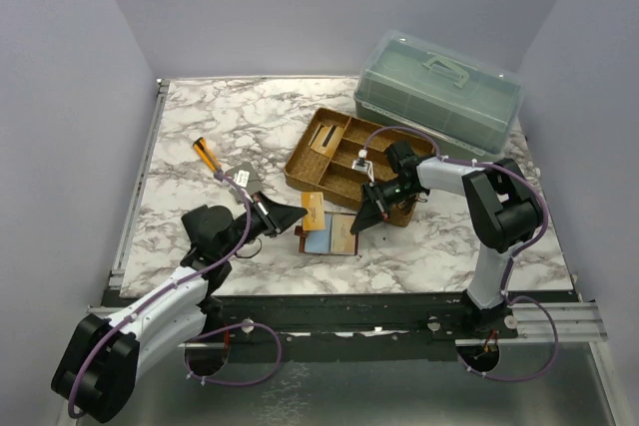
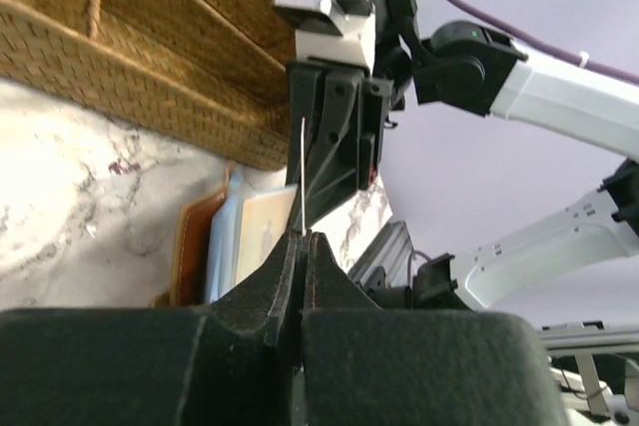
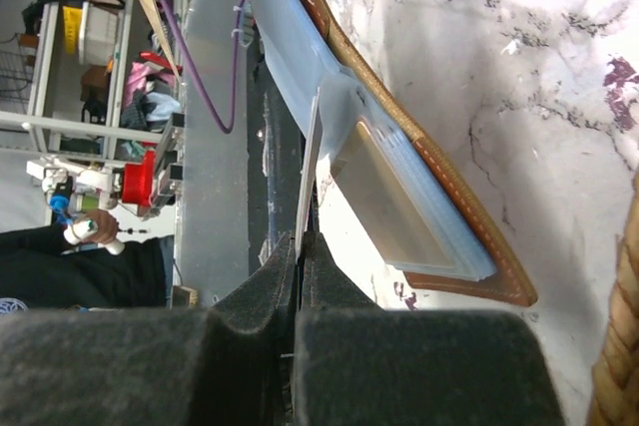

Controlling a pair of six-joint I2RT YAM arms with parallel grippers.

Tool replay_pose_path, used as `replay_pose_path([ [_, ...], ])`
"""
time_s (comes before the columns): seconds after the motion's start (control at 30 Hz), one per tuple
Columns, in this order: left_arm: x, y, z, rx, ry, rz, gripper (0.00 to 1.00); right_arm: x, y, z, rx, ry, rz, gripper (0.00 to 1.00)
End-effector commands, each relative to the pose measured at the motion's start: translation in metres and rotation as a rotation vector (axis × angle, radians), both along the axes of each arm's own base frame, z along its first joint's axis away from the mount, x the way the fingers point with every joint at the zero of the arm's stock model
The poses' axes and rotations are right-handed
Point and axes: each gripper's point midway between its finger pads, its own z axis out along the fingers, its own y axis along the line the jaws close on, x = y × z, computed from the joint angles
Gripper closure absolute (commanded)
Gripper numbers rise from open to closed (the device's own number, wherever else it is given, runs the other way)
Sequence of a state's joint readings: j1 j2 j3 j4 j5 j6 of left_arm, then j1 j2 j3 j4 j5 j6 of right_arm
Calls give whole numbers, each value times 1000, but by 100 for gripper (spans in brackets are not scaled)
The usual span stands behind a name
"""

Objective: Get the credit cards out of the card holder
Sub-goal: Remove the credit card from the card holder, then place the credit card in the storage box.

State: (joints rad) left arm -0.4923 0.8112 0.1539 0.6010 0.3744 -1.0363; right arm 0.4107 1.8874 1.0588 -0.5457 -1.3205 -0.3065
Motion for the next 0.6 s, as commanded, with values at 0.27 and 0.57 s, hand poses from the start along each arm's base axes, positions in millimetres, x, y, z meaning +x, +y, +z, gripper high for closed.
replay_pose_path([
  [0.27,100,20,14,128,6,115,100,-2,2,-18,-68,-23,11,100],
  [0.57,194,12,-8,434,86,-26,100,-3,3,-17,-71,-41,18,100],
])
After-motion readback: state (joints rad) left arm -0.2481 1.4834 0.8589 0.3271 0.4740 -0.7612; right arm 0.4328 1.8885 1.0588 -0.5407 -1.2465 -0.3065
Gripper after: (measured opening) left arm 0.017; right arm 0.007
